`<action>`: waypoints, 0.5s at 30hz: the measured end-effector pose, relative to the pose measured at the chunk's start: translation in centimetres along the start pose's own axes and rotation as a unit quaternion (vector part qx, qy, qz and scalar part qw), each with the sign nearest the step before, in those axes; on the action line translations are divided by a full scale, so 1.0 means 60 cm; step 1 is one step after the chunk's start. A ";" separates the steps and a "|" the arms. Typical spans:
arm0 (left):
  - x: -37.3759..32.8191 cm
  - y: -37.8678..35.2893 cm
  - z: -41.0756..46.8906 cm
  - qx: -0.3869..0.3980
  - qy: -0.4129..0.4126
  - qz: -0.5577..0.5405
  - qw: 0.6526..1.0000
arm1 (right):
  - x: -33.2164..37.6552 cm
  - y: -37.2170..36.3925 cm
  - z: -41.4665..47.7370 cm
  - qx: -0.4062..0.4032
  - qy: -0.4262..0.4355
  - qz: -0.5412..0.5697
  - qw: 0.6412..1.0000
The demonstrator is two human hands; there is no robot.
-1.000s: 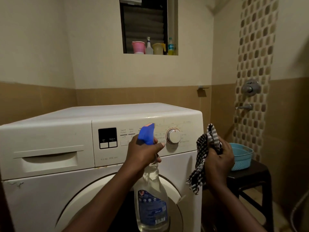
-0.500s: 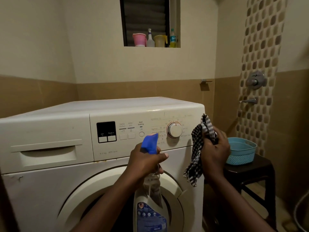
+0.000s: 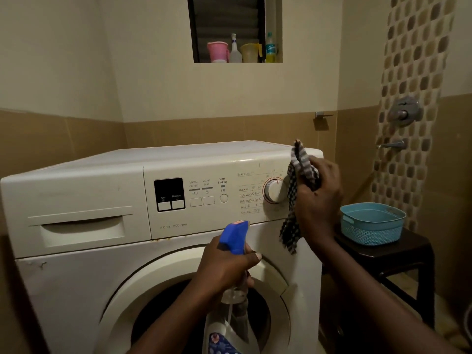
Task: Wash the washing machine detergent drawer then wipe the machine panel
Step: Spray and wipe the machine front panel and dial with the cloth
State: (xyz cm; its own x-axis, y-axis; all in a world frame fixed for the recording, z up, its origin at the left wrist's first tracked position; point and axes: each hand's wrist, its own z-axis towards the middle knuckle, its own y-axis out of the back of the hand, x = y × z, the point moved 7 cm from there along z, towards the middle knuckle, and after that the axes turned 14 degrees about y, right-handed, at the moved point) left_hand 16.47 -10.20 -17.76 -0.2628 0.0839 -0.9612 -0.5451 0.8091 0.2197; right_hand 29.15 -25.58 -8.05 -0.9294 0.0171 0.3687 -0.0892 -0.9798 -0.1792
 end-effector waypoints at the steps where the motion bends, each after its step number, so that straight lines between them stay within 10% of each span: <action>1: 0.002 0.003 -0.002 -0.001 0.006 -0.004 1.000 | 0.013 -0.015 0.012 0.016 0.037 -0.006 0.999; 7: 0.010 0.030 -0.004 -0.017 0.020 -0.057 0.998 | 0.068 -0.142 0.006 0.215 0.198 -0.048 0.955; 15: 0.038 0.053 0.000 -0.051 0.031 -0.097 0.994 | 0.011 -0.109 -0.145 0.232 0.205 -0.071 0.948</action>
State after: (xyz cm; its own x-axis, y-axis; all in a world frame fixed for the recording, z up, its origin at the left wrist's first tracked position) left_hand 14.14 -7.41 -19.23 -0.1928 -0.1060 -0.9755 -0.6671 0.7432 0.0511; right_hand 25.98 -17.41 -14.57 -0.9893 0.1391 -0.0436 -0.1458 -0.9421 0.3018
